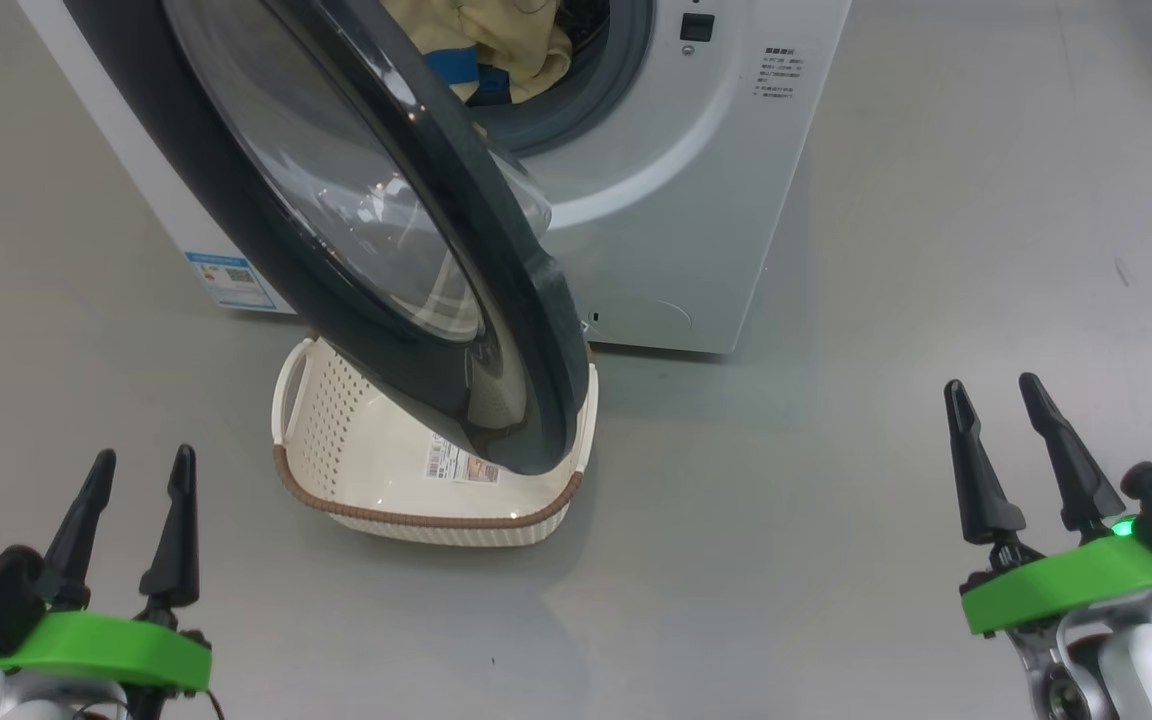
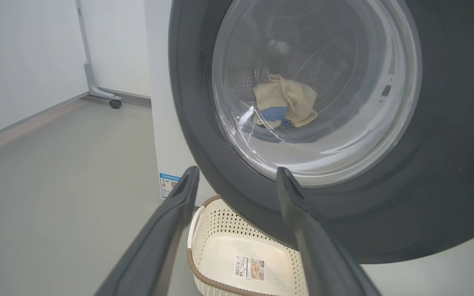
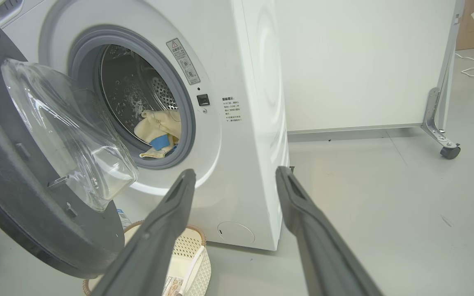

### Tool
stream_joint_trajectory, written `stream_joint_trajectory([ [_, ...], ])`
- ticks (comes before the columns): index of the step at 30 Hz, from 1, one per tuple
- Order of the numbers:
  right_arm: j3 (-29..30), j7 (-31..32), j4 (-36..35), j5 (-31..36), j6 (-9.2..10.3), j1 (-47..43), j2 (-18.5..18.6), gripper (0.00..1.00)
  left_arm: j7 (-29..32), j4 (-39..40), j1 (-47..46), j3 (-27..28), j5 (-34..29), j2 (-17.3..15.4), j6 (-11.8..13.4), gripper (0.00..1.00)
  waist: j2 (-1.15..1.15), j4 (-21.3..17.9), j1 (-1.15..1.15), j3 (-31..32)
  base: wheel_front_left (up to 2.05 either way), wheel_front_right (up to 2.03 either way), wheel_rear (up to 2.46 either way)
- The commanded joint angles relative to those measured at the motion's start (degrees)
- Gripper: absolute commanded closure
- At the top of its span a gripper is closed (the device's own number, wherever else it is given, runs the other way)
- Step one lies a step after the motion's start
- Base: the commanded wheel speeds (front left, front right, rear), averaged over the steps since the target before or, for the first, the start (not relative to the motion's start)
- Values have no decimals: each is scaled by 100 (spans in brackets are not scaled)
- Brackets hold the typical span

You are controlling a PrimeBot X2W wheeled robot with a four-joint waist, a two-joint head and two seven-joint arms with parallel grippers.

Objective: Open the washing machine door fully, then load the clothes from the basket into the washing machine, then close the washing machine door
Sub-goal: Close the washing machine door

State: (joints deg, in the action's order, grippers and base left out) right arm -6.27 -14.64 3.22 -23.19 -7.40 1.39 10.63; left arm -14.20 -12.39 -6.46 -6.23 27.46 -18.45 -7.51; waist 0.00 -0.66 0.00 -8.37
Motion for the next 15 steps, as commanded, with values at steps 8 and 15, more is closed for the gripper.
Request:
stream_joint_trajectory([
  [8, -55, -36, -105, -11, -9, 41, 64, 0, -80, 65, -151, 249, -114, -61, 2, 0, 0, 17, 0, -4, 0, 0, 0],
  [15, -56, -36, -103, -7, -9, 41, 54, 0, -80, 99, -180, 132, -169, -111, 2, 0, 0, 0, 0, 4, 0, 0, 0],
])
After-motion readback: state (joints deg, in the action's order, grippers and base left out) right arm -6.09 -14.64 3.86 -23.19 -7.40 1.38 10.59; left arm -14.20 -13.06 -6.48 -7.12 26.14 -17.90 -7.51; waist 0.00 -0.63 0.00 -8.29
